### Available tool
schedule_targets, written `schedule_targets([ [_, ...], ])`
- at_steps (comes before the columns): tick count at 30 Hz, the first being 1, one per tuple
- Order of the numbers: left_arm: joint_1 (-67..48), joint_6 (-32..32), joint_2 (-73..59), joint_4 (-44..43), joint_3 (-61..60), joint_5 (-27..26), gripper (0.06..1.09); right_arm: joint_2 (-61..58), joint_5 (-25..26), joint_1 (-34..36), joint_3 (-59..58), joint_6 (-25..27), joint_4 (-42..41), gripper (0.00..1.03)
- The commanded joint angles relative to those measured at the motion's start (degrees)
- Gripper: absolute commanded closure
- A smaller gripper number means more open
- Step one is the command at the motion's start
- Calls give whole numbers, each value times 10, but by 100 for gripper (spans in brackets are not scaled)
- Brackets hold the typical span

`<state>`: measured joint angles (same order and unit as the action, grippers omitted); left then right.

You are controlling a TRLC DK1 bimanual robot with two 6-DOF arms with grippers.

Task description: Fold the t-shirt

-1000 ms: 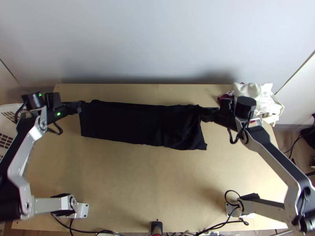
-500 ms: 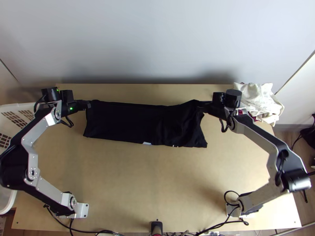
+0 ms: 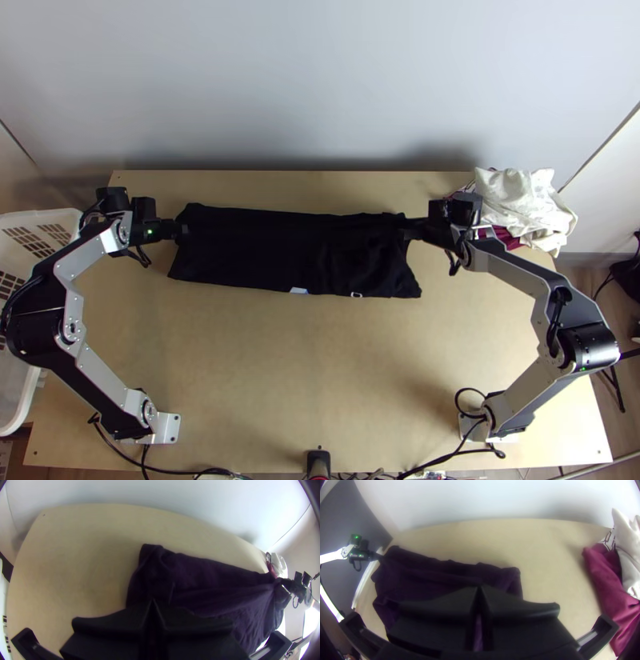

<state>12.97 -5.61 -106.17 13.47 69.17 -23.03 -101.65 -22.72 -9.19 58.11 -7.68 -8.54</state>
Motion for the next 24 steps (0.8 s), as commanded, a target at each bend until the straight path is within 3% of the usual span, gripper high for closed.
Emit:
schedule_targets([
  [1, -8, -27, -5, 70, -2, 4, 66, 24, 14, 8, -49, 14, -20, 98],
  [3, -8, -34, 11, 70, -6, 4, 23, 41, 14, 13, -60, 6, -20, 75],
  [4, -8, -34, 19, 66, -7, 4, 12, 51, 14, 15, -66, 3, -20, 61],
  [8, -3, -20, 28, 58, 11, 4, 11, 69, 14, 23, -74, -24, -15, 10],
  [9, -3, -16, 29, 58, 15, 4, 11, 73, 14, 25, -73, -31, -7, 3],
  [15, 4, -12, 62, 63, 16, 4, 11, 138, 14, 29, -95, -32, 6, 3],
  [24, 50, -56, 115, 85, -37, -8, 11, 254, 14, 52, -122, -37, 109, 3],
])
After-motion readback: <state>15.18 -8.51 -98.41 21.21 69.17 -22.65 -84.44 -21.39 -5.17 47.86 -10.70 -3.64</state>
